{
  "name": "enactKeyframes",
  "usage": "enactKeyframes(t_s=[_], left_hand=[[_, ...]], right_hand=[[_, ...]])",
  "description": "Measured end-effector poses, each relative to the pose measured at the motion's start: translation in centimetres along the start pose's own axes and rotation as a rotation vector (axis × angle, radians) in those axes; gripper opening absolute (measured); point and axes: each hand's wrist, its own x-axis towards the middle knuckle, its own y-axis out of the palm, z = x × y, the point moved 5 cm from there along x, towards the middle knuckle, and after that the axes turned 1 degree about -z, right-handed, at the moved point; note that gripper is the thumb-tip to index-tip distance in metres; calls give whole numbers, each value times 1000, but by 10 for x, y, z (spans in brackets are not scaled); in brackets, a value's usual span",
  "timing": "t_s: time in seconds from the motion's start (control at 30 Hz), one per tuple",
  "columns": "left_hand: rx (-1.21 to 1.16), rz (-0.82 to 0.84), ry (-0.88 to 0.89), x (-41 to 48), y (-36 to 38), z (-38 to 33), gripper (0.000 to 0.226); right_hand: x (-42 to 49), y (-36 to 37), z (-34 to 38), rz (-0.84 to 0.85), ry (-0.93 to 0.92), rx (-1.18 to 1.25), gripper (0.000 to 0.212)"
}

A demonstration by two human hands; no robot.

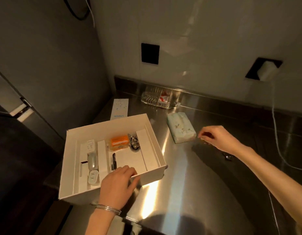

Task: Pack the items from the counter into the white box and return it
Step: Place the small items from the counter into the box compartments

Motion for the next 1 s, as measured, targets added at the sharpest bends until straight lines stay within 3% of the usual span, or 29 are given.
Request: enactKeyframes(t_s=[0.1, 0.17, 0.27, 0.47, 0.63, 0.77, 0.87, 1.0], left_hand=[[46, 3, -29, 1, -1, -2, 28], [56, -5, -40, 1, -1, -2, 31], [60, -28, -62, 0, 0, -2, 33], [84, -47, -99, -1, -1, -2, 36], [95, -46, -118, -1, -2, -2, 36], [135, -10, -114, 1, -2, -2, 28], [142, 26, -115, 2, -2, -3, 20], [80, 64, -125, 0, -3, 1, 14]], right_hand=[[-7, 13, -71, 147, 12, -336, 31], [-15, 25, -101, 293, -8, -454, 44], [-21, 41, -127, 427, -24, -562, 48], [-18, 55, -138, 411, -15, -704, 38], [-23, 57, -142, 418, -62, -860, 55], [-25, 58, -143, 445, -134, -982, 54], [-27, 56, -142, 492, -133, -926, 42], [-19, 34, -116, 339, 29, -482, 38]])
